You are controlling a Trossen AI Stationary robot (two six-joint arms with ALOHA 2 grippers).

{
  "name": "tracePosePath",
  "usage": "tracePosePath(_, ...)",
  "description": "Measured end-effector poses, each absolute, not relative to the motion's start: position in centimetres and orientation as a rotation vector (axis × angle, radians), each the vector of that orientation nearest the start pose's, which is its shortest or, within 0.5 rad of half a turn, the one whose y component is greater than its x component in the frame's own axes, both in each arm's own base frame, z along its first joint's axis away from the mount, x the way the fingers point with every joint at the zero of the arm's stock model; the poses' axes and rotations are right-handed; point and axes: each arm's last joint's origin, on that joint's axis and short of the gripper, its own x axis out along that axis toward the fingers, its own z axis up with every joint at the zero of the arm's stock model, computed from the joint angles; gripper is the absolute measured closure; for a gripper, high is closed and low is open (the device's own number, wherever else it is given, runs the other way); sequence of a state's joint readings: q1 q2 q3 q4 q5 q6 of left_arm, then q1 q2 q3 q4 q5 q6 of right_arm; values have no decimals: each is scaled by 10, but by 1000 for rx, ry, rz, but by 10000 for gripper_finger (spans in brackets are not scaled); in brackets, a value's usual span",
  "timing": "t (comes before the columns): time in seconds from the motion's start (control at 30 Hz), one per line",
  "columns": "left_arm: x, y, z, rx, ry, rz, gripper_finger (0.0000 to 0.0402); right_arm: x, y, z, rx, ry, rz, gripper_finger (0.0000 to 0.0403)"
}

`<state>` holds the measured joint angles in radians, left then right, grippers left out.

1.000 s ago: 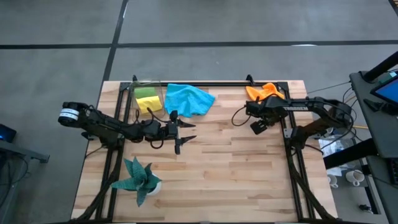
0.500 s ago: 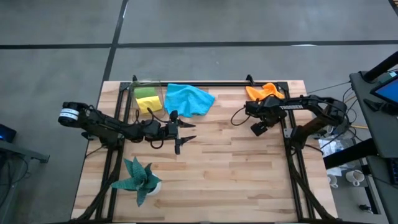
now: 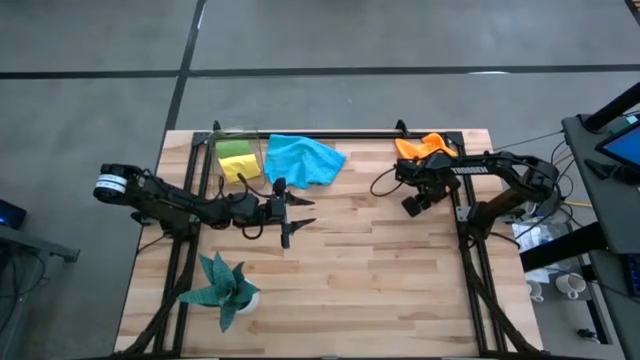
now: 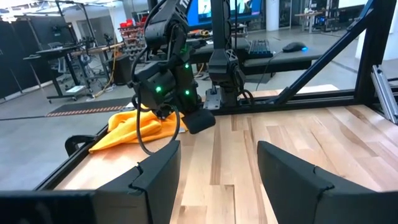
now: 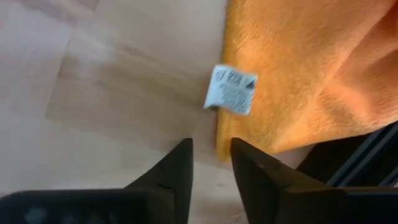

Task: Roll microfiber towels into tight, uniform cylinder then place into a basket
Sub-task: Fold the orange microfiber towel

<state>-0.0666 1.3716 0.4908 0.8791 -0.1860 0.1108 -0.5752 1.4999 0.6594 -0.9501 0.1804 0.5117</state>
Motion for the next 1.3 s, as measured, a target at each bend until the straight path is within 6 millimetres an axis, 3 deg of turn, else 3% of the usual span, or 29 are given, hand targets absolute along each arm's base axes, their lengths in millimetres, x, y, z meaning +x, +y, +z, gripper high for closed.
tracePosePath(0.33,266,-12,211,111,9,119,204,152,-106,127,677,1632,-1028,363)
tracePosePath(0.47,266,-12,211,112,15,119,204,152,-107,129,675,1640,-1030,354)
tracePosePath(0.87,266,-12,211,112,15,118,204,150,-103,134,750,1640,-1014,274)
tracePosePath(1.13,266,-12,211,111,15,118,204,147,-103,128,795,1617,-1004,275)
tracePosePath(1.3,266,-12,211,111,15,118,204,146,-105,127,826,1608,-974,298)
